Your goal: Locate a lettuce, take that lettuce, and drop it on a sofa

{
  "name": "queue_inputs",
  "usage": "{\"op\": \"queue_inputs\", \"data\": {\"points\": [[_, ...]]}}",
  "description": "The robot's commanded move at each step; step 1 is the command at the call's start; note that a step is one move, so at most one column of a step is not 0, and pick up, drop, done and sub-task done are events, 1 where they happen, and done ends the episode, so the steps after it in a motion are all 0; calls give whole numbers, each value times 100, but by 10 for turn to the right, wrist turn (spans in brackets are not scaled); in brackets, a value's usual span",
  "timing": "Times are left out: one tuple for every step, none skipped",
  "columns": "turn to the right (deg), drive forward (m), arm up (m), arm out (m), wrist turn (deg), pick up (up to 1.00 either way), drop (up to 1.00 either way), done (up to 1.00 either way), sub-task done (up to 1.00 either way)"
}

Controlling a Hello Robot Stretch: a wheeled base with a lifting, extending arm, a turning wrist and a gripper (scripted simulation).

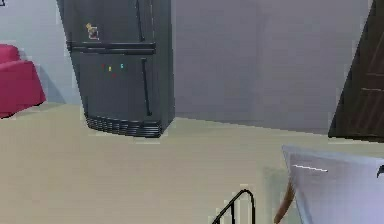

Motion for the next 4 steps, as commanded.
{"op": "queue_inputs", "data": {"points": [[-300, 0, 0, 0, 0, 0, 0, 0, 0], [0, 0, 50, 0, 0, 0, 0, 0, 0], [0, 0, 32, 0, 0, 0, 0, 0, 0], [0, 0, 0, 48, 0, 0, 0, 0, 0]]}}
